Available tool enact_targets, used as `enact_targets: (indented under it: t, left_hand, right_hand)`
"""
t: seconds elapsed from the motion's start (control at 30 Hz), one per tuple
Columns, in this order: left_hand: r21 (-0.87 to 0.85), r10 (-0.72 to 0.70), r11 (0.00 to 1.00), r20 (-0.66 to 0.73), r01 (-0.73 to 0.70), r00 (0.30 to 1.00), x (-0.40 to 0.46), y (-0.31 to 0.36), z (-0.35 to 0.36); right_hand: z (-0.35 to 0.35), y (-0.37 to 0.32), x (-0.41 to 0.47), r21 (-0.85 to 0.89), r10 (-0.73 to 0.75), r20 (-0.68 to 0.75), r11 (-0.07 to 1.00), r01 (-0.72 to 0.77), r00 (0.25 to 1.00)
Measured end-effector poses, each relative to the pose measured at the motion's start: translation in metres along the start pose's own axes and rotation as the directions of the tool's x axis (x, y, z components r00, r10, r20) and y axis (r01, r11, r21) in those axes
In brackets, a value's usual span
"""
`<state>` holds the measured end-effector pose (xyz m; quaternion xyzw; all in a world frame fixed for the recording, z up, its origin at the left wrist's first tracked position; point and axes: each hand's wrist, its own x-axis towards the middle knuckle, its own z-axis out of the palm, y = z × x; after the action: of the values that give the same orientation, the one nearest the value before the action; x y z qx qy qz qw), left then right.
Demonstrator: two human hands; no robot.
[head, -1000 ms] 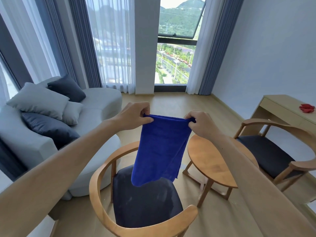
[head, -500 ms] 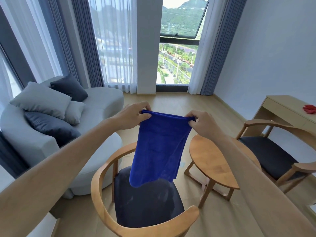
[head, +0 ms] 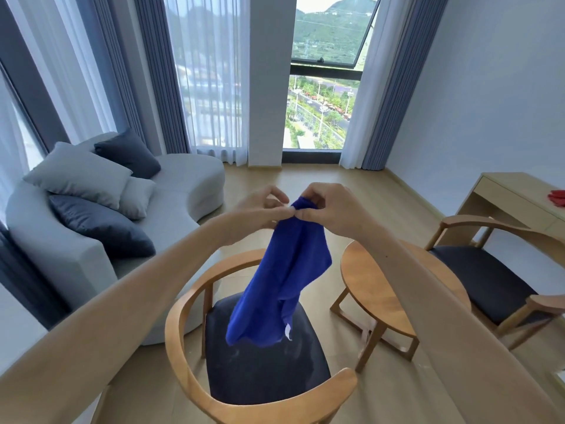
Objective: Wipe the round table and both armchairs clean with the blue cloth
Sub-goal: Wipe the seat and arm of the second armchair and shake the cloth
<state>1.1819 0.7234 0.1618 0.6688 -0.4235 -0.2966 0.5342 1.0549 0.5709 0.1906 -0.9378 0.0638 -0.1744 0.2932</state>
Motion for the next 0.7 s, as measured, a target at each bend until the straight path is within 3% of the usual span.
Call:
enact_targets:
  t: [0.1,0.17,0.5,0.7]
  left_hand:
    - [0.082,-0.074,0.995,0.261,0.054,0.963,-0.014,-0.037,0.003]
    - [0.126,-0.111,0.989,0.323,0.074,0.940,-0.024,-0.057,0.011]
    - [0.277,-0.111,0.960,0.231,0.044,0.967,-0.020,-0.049,-0.008]
    - [0.305,-0.112,0.952,0.327,0.007,0.939,-0.020,-0.055,0.007]
  right_hand:
    - [-0.002,-0.003,-0.003,0.149,0.034,-0.006,0.988,-0.032,0.999]
    - [-0.009,-0.006,-0.005,0.223,0.040,-0.011,0.974,-0.036,0.999]
    - [-0.047,0.019,-0.028,0.324,0.138,-0.128,0.942,-0.090,0.982]
    - [-0.045,0.022,-0.029,0.372,0.154,-0.161,0.925,-0.084,0.975]
